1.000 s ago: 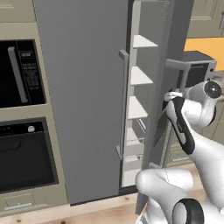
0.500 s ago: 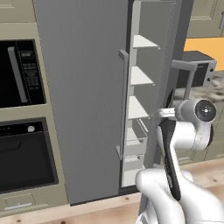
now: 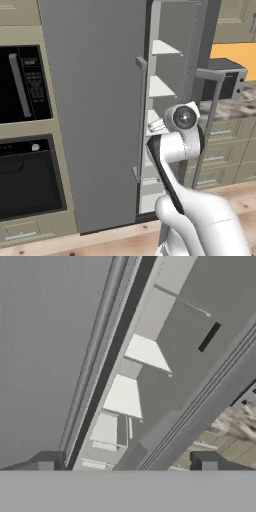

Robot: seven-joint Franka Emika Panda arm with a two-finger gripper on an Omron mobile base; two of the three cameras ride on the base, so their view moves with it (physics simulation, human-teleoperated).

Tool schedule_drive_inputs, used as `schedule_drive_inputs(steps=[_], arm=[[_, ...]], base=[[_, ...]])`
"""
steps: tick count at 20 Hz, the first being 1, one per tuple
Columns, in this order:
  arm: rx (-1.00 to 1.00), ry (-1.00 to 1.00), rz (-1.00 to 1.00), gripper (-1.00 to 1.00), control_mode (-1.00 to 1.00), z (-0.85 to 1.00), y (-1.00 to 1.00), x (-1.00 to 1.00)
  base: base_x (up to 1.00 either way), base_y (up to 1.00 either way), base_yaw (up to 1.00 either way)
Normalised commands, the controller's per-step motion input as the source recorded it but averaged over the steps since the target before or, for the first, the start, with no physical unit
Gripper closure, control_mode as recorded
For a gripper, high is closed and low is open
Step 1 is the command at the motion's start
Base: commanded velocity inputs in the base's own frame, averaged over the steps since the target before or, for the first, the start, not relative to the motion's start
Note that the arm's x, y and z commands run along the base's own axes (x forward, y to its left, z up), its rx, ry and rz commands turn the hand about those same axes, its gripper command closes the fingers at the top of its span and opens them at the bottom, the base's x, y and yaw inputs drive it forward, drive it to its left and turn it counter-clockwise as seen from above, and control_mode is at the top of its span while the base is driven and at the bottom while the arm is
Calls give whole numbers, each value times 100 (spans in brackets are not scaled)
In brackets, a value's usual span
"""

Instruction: Open the fridge, grab two sodas, and place both sodas inside the bowl with ice on the dining counter.

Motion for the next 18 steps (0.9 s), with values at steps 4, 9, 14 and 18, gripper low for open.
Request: schedule_drive_inputs(steps=[4,9,14,18], arm=[[-8,22,1,-100,-100,13,8,90],[0,21,0,-100,-100,0,-14,100],[0,20,-1,-100,-100,0,-19,75],[0,16,-10,-100,-100,0,-54,4]], base=[[0,0,0],[0,0,0],[0,0,0],[0,0,0]])
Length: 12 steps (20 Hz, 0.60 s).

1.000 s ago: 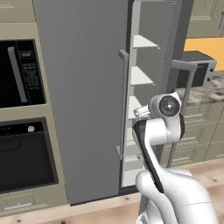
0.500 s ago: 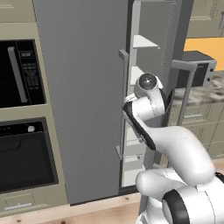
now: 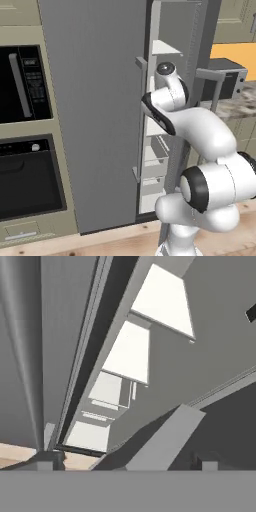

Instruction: Open the fridge, grab two sodas, and place both sodas inside the bowl with ice on the dining counter.

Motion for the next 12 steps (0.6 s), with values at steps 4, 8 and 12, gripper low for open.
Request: schedule_drive_inputs(steps=[4,8,12], arm=[[0,13,-15,-100,-100,-1,-68,-22],[0,13,-17,-100,-100,0,-71,-33],[1,16,-12,-100,-100,0,-90,0]], base=[[0,0,0],[0,0,0],[0,0,0]])
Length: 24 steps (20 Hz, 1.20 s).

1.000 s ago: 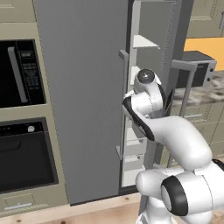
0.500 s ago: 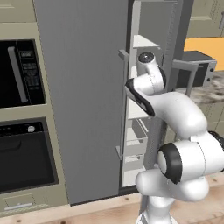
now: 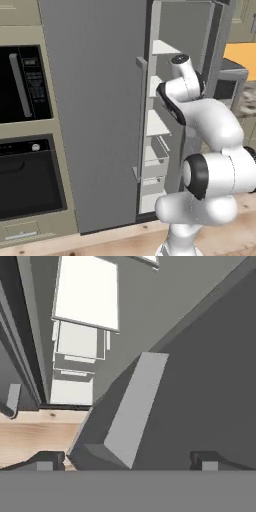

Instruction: Open the fridge, grab two sodas, and place both sodas inside the bowl with ice on the dining counter.

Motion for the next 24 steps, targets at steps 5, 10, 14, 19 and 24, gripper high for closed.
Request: schedule_drive_inputs(steps=[5,10,14,19,24], arm=[[1,12,-10,-100,-100,0,-95,0],[1,5,-6,-100,-100,0,-96,0],[0,-6,-3,-100,-100,-1,-44,-15],[-1,-12,0,-100,-100,0,58,-39],[0,-20,0,-100,-100,0,100,-11]], base=[[0,0,0],[0,0,0],[0,0,0],[0,0,0],[0,0,0]])
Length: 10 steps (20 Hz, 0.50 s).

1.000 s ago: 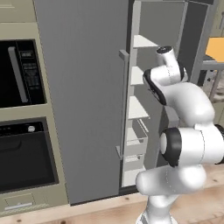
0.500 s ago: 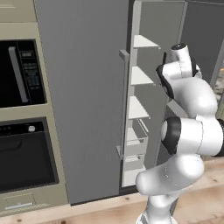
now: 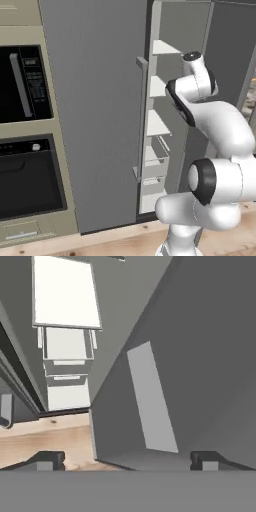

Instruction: Open the fridge, grab two sodas, and place both sodas inside the bowl with ice on the dining counter.

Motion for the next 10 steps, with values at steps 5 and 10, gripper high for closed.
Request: schedule_drive_inputs(steps=[5,10], arm=[[0,-20,0,-100,-100,0,100,-23],[0,-20,1,-100,-100,0,100,-28]], base=[[0,0,0],[0,0,0]])
